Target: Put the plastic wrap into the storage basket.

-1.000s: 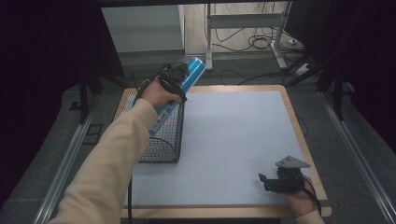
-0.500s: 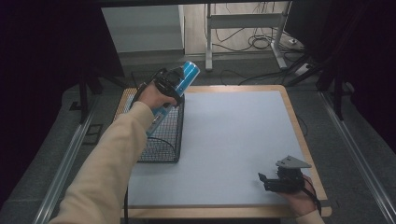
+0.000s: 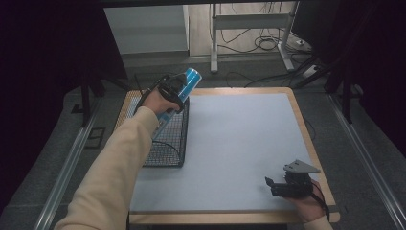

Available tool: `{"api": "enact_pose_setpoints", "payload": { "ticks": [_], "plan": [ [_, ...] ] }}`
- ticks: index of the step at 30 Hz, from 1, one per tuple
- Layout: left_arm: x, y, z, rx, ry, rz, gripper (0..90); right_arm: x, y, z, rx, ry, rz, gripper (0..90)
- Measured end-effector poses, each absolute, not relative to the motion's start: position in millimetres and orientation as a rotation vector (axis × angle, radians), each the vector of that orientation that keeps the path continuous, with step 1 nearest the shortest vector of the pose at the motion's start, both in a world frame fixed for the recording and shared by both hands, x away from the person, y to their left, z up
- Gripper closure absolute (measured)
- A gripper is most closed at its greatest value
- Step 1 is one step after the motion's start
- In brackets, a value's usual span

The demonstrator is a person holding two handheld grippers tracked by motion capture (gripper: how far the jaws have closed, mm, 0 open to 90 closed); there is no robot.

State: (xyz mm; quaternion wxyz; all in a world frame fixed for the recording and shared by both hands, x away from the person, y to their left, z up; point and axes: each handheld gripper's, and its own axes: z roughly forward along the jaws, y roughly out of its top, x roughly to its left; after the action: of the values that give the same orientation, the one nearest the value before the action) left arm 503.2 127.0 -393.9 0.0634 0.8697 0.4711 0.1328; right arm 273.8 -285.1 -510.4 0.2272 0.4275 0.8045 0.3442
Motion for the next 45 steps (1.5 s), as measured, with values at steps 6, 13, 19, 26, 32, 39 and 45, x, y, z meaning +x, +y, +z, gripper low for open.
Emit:
{"api": "enact_pose_setpoints", "payload": {
  "ticks": [6, 13, 19, 26, 32, 39, 45],
  "plan": [
    [509, 131, -401, 2.633, 1.444, 0.399, 31.5, 274, -285, -511, 1.181, 2.222, 0.946, 11.9],
    [520, 134, -415, 2.65, 1.478, 0.407, 31.5, 274, -285, -511, 1.181, 2.223, 0.948, 12.0],
    [526, 136, -423, 2.672, 1.486, 0.438, 31.5, 275, -285, -512, 1.182, 2.226, 0.945, 11.9],
    [532, 138, -436, 2.663, 1.528, 0.407, 31.5, 275, -285, -512, 1.182, 2.229, 0.944, 11.9],
    [534, 140, -439, 2.655, 1.534, 0.431, 31.3, 275, -285, -512, 1.183, 2.233, 0.942, 11.9],
    [532, 139, -439, 2.671, 1.507, 0.483, 30.0, 274, -284, -512, 1.179, 2.233, 0.939, 11.9],
    [523, 144, -422, 2.582, 1.521, 0.488, 19.4, 273, -284, -512, 1.18, 2.233, 0.94, 11.9]
  ]
}}
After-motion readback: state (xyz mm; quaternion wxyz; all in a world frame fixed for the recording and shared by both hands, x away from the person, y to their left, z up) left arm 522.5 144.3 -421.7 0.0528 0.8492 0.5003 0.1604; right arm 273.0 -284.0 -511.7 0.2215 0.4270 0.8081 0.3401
